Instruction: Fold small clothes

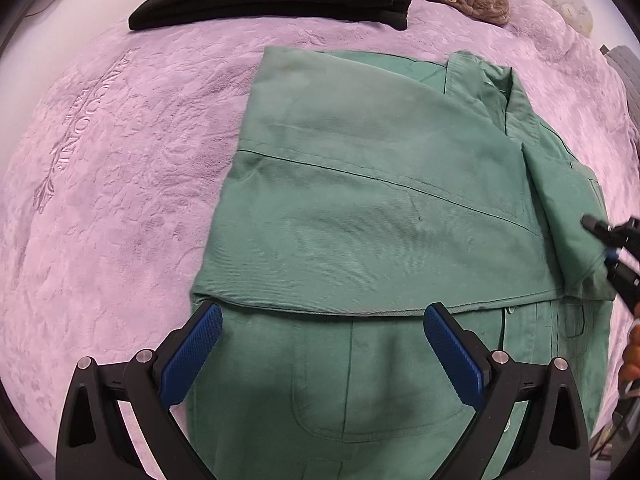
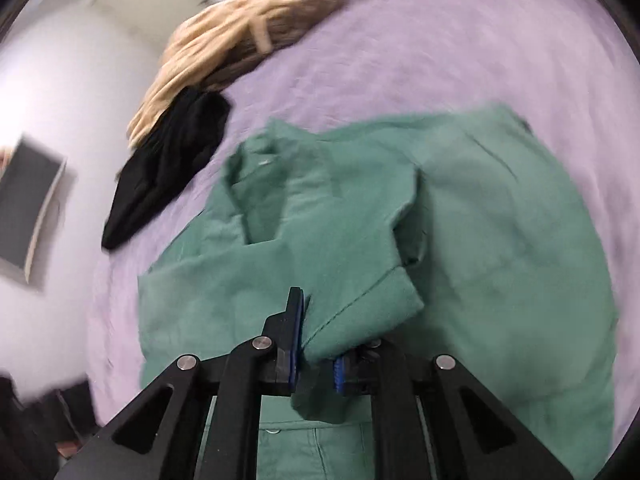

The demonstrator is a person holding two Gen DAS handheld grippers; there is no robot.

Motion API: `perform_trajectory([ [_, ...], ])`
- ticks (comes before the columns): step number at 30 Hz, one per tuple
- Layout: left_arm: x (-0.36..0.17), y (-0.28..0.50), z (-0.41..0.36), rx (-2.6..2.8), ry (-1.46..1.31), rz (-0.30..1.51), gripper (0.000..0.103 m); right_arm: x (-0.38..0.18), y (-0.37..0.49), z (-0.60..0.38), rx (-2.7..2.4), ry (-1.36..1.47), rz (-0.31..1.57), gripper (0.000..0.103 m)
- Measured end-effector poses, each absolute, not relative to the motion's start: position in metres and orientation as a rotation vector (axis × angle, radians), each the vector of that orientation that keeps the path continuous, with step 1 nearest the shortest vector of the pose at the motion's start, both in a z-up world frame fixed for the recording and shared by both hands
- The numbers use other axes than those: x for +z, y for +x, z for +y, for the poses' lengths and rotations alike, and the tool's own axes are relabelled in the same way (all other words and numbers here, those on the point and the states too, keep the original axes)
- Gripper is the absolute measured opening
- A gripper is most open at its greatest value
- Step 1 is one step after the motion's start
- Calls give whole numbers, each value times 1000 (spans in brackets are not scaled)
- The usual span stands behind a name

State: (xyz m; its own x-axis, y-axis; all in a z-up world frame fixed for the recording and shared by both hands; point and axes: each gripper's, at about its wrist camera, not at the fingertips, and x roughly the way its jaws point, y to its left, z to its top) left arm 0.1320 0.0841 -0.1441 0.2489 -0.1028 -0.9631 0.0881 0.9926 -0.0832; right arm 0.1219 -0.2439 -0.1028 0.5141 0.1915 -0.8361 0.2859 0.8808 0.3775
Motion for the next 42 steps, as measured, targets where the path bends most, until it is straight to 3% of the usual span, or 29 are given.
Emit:
perform_trajectory([
  [4, -141, 130, 103, -89, -25, 1297, 101, -104, 139, -143, 160, 74, 1116, 14],
  [7, -145, 131, 116, -42, -46, 1306, 101, -138, 141, -100, 207, -81, 1217, 24],
  [8, -146, 132, 119, -28, -57, 1308, 101, -149, 140, -92, 222, -99, 1257, 35],
  [9, -147, 132, 122, -19, -63, 1309, 101, -155, 137, -88, 240, -89, 1286, 57],
  [11, -147, 132, 125, -9, -66, 1307, 101, -152, 129, -88, 272, -40, 1278, 76],
  [16, -146, 134, 116, -37, -60, 1306, 101, -135, 104, -139, 233, 155, 1278, 76],
  [21, -145, 142, 80, -128, -95, 1314, 101, -140, 59, -261, 16, 596, 1279, 76],
  [28, -158, 160, 19, -291, -110, 1374, 101, -170, -1, -400, -232, 1165, 1060, 76],
  [34, -182, 169, -12, -298, -96, 1423, 101, -186, 10, -423, -203, 1363, 962, 76],
  [35, -180, 170, -17, -315, -96, 1416, 97, -185, 12, -425, -198, 1354, 968, 75],
  [37, -174, 172, -26, -343, -87, 1406, 59, -177, 16, -428, -191, 1323, 959, 49],
  [38, -172, 173, -30, -340, -66, 1408, 29, -170, 16, -429, -188, 1298, 955, 9],
  [39, -170, 175, -31, -343, -63, 1404, 17, -166, 17, -431, -190, 1276, 959, 7],
  [42, -161, 180, -21, -371, -108, 1373, 15, -158, 17, -435, -178, 1192, 962, 7],
])
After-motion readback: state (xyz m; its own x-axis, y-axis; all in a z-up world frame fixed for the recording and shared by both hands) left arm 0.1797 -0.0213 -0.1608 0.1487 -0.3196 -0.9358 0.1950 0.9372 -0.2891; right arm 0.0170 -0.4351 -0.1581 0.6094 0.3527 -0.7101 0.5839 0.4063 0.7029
